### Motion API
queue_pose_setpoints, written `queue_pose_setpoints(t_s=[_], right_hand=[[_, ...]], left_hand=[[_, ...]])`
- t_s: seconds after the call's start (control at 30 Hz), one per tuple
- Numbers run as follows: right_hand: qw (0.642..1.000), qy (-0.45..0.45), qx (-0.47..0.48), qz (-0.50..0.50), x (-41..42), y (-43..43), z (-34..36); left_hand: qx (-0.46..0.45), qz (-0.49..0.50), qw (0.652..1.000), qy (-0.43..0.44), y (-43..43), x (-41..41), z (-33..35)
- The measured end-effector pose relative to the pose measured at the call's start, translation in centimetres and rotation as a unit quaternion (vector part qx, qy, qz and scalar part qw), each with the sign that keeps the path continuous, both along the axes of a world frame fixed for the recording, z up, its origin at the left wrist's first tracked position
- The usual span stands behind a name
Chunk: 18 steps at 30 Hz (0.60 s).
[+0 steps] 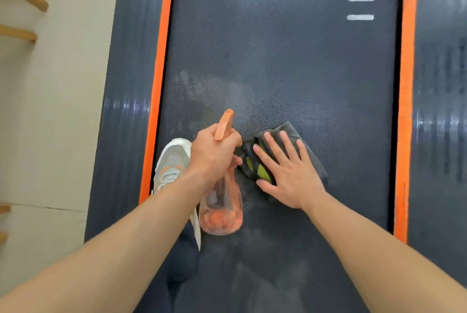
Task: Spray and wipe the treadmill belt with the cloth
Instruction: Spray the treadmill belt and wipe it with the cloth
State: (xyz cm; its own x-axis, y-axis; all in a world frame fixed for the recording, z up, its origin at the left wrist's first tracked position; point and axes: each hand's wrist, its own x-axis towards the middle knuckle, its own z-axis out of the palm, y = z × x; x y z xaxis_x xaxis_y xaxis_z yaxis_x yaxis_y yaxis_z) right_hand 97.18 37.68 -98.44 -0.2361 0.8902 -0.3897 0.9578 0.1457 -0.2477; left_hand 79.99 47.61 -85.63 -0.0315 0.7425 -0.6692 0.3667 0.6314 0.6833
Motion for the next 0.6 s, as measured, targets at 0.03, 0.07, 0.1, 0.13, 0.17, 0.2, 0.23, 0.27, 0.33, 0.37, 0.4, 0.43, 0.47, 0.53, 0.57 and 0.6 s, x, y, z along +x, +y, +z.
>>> queue_pose_setpoints(t_s=[0.03, 0.07, 0.1, 0.13, 0.17, 0.2, 0.23, 0.27, 0.33, 0.37, 0.4, 0.43, 0.47, 0.53, 0.57, 0.6], right_hand=[[1.000, -0.006, -0.013, -0.003, 0.1, 0.2, 0.2], [1.000, -0.015, -0.026, -0.006, 0.1, 0.3, 0.4], [0.999, -0.022, -0.037, -0.007, 0.0, 0.4, 0.6], [0.998, -0.029, -0.049, -0.005, -0.1, 0.5, 0.9], [0.998, -0.033, -0.059, -0.003, -0.2, 0.5, 1.1], [0.997, -0.034, -0.069, -0.002, -0.3, 0.7, 1.3], [0.996, -0.035, -0.077, -0.003, -0.3, 0.8, 1.4], [0.996, -0.037, -0.081, -0.004, -0.4, 0.8, 1.4], [0.996, -0.045, -0.081, -0.002, -0.3, 0.8, 1.1], [0.996, -0.045, -0.075, 0.000, -0.4, 0.7, 0.8], [0.997, -0.045, -0.069, 0.001, -0.4, 0.7, 0.5], [0.997, -0.044, -0.062, 0.001, -0.3, 0.6, 0.4], [0.998, -0.044, -0.054, 0.002, -0.1, 0.5, 0.4], [0.998, -0.049, -0.042, 0.002, -0.2, 0.5, 0.0], [0.998, -0.052, -0.038, 0.002, -0.1, 0.5, -0.2], [0.998, -0.054, -0.034, 0.003, -0.1, 0.4, -0.2]], left_hand=[[-0.005, 0.012, 1.000, -0.008, -0.9, -0.2, 0.2], [-0.010, 0.025, 1.000, -0.013, -1.7, -0.5, 0.6], [-0.013, 0.038, 0.999, -0.013, -2.6, -0.8, 0.9], [-0.017, 0.049, 0.999, -0.009, -3.3, -1.2, 1.2], [-0.023, 0.061, 0.998, -0.007, -3.9, -1.6, 1.5], [-0.030, 0.070, 0.997, -0.009, -4.4, -1.9, 1.6], [-0.034, 0.076, 0.996, -0.012, -4.8, -2.2, 1.5], [-0.037, 0.075, 0.996, -0.011, -5.0, -2.5, 1.2], [-0.041, 0.071, 0.997, -0.009, -4.7, -2.9, 0.4], [-0.042, 0.070, 0.997, -0.014, -4.2, -2.9, 0.1], [-0.041, 0.066, 0.997, -0.017, -3.6, -3.0, -0.3], [-0.039, 0.063, 0.997, -0.019, -3.0, -2.9, -0.6], [-0.038, 0.065, 0.997, -0.016, -2.4, -2.8, -0.8], [-0.037, 0.084, 0.996, -0.005, -1.0, -3.1, -1.5], [-0.037, 0.093, 0.995, 0.006, -0.5, -3.3, -2.0], [-0.038, 0.096, 0.994, 0.017, 0.0, -3.5, -2.3]])
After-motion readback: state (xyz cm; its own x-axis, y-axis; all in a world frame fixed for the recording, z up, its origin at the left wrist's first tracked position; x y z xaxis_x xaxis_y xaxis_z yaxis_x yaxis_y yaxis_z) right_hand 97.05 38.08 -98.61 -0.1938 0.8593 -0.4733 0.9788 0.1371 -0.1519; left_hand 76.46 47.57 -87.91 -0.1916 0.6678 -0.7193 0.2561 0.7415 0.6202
